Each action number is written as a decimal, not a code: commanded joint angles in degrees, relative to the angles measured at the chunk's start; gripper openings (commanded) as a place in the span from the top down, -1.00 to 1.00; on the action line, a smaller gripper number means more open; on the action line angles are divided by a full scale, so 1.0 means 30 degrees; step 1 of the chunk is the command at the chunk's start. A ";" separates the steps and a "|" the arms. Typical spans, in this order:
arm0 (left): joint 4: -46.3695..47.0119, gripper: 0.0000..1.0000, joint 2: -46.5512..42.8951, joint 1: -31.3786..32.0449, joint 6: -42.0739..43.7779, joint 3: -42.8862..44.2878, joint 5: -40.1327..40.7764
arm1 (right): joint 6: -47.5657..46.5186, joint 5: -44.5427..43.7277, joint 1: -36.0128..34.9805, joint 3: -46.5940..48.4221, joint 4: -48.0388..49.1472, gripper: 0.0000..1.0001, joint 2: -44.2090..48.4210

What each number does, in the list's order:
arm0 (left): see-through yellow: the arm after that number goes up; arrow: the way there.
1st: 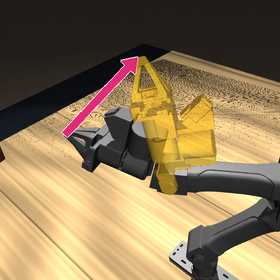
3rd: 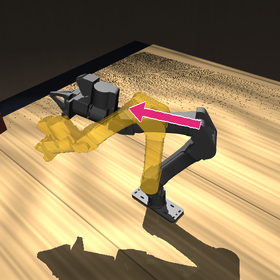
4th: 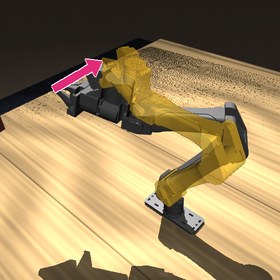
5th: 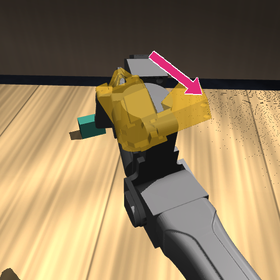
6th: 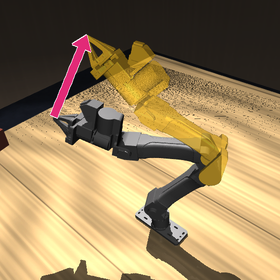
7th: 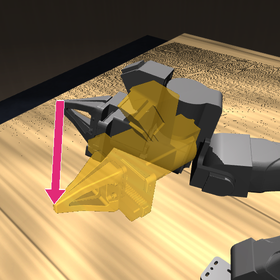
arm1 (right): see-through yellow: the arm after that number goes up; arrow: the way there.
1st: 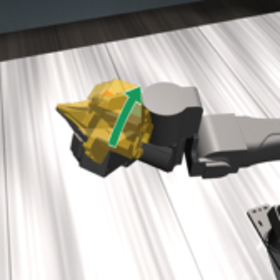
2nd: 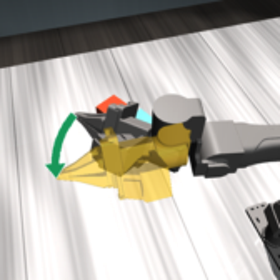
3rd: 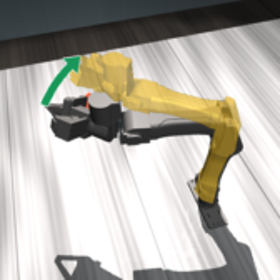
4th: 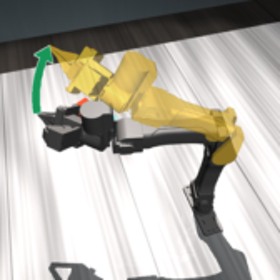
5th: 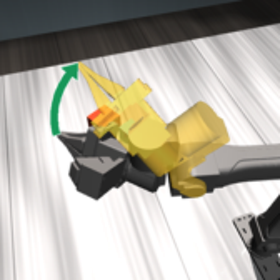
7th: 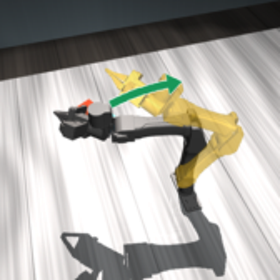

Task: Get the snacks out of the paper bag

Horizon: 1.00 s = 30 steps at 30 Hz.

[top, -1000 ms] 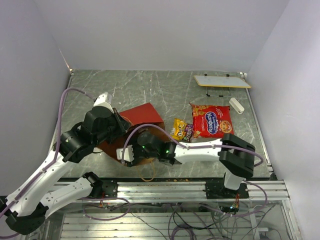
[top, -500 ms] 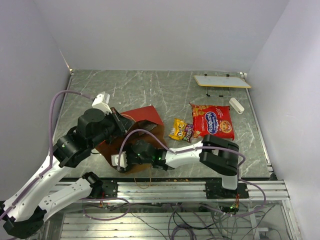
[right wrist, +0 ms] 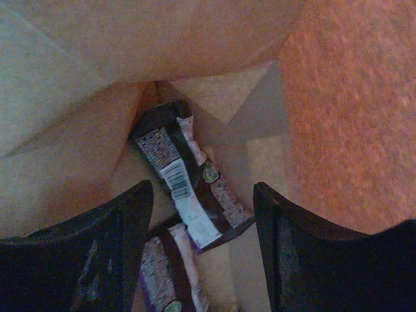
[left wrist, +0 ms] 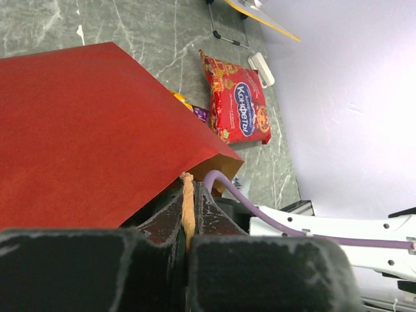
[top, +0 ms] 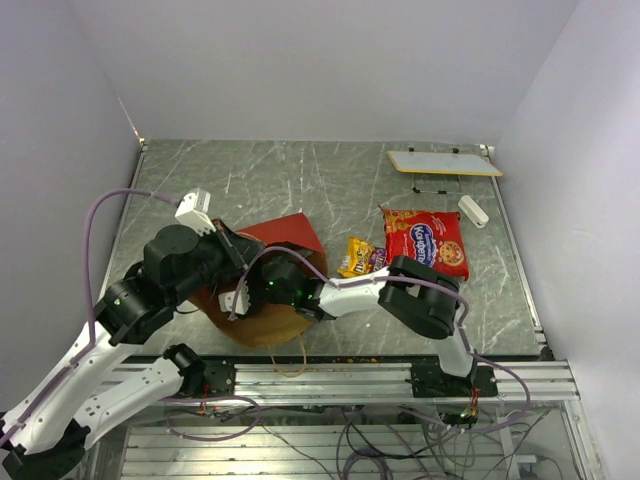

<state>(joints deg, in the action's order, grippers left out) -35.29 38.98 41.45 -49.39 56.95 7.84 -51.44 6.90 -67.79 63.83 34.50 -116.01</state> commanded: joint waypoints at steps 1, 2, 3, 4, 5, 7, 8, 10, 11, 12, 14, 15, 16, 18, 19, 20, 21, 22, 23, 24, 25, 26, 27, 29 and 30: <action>0.1066 0.86 0.0737 0.0041 0.0797 0.1123 -0.0930 | -0.2566 -0.0448 -0.0106 0.1825 -0.0916 -0.26 -0.1580; 0.1095 0.86 0.0921 0.0055 0.0932 0.1350 -0.1102 | -0.2826 -0.0515 -0.0108 0.2283 -0.1260 -0.26 -0.1892; 0.1124 0.86 0.1123 0.0053 0.1070 0.1510 -0.1270 | -0.3031 -0.0494 -0.0101 0.2768 -0.1614 -0.27 -0.2158; 0.1127 0.86 0.1280 0.0042 0.1179 0.1651 -0.1389 | -0.3298 -0.0447 -0.0100 0.3243 -0.2069 -0.27 -0.2437; 0.1033 0.86 0.1439 0.0051 0.1262 0.1772 -0.1474 | -0.3555 -0.0394 -0.0126 0.3753 -0.2613 -0.27 -0.2798; 0.0994 0.86 0.1652 0.0044 0.1383 0.1899 -0.1544 | -0.4011 -0.0334 -0.0166 0.4383 -0.3094 -0.29 -0.3322; 0.1056 0.86 0.1727 0.0059 0.1401 0.1905 -0.1600 | -0.4123 -0.0456 -0.0160 0.4738 -0.3265 -0.29 -0.3663; 0.1098 0.86 0.1820 0.0048 0.1386 0.1921 -0.1685 | -0.4116 -0.1157 -0.0132 0.5528 -0.3262 -0.29 -0.4398; 0.1073 0.86 0.1829 0.0052 0.1376 0.1911 -0.1701 | -0.4137 -0.1372 -0.0123 0.5910 -0.3216 -0.29 -0.4727; 0.1029 0.86 0.1815 0.0049 0.1325 0.1885 -0.1683 | -0.4150 -0.1461 -0.0096 0.6228 -0.3309 -0.28 -0.5014; 0.0890 0.86 0.1631 0.0018 0.1190 0.1835 -0.1515 | -0.4230 -0.1591 -0.0041 0.6983 -0.3756 -0.26 -0.5524; 0.0831 0.86 0.1523 0.0037 0.1183 0.1805 -0.1394 | -0.4231 -0.1705 -0.0045 0.7205 -0.3739 -0.24 -0.5743; 0.0739 0.86 0.1382 0.0051 0.1171 0.1791 -0.1218 | -0.4177 -0.1785 -0.0049 0.7353 -0.3623 -0.22 -0.5884; 0.0481 0.86 0.1143 0.0056 0.1099 0.1789 -0.0743 | -0.4152 -0.1803 -0.0013 0.7626 -0.3773 -0.12 -0.6074; 0.0293 0.86 0.1041 0.0053 0.1061 0.1814 -0.0507 | -0.4137 -0.1797 0.0006 0.7725 -0.3913 -0.02 -0.6149; 0.0064 0.86 0.0952 0.0049 0.1002 0.1840 -0.0217 | -0.4070 -0.1870 -0.0003 0.7737 -0.3887 0.11 -0.6155; -0.0239 0.86 0.0885 0.0045 0.0932 0.1896 0.0068 | -0.3925 -0.2011 -0.0011 0.7643 -0.3612 0.27 -0.6108; -0.0364 0.86 0.0833 0.0030 0.0861 0.1930 0.0301 | -0.3779 -0.2263 -0.0009 0.7485 -0.3420 0.41 -0.5989; -0.0655 0.86 0.0786 0.0050 0.0764 0.1935 0.0601 | -0.3567 -0.2507 -0.0001 0.7315 -0.3028 0.51 -0.5816; -0.0878 0.86 0.0729 0.0045 0.0646 0.1935 0.0873 | -0.3281 -0.2716 -0.0029 0.7063 -0.2780 0.57 -0.5608; -0.1067 0.86 0.0704 0.0059 0.0514 0.1910 0.1167 | -0.2912 -0.2853 -0.0047 0.6885 -0.2636 0.64 -0.5351; -0.1216 0.86 0.0675 0.0050 0.0388 0.1844 0.1402 | -0.2539 -0.2899 -0.0037 0.6687 -0.2515 0.69 -0.5096; -0.1256 0.86 0.0639 0.0063 0.0317 0.1759 0.1614 | -0.2138 -0.2912 -0.0045 0.6402 -0.2379 0.72 -0.4771; -0.1289 0.86 0.0553 0.0041 0.0087 0.1556 0.2061 | -0.1644 -0.2899 -0.0032 0.5703 -0.2090 0.77 -0.4002; -0.1324 0.86 0.0568 0.0040 -0.0082 0.1467 0.2290 | -0.1429 -0.2850 -0.0026 0.5272 -0.1912 0.81 -0.3524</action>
<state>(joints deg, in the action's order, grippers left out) -38.63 41.43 41.45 -47.66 60.71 10.35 -60.18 -0.51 -67.94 83.46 25.96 -132.35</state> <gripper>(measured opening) 0.075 0.128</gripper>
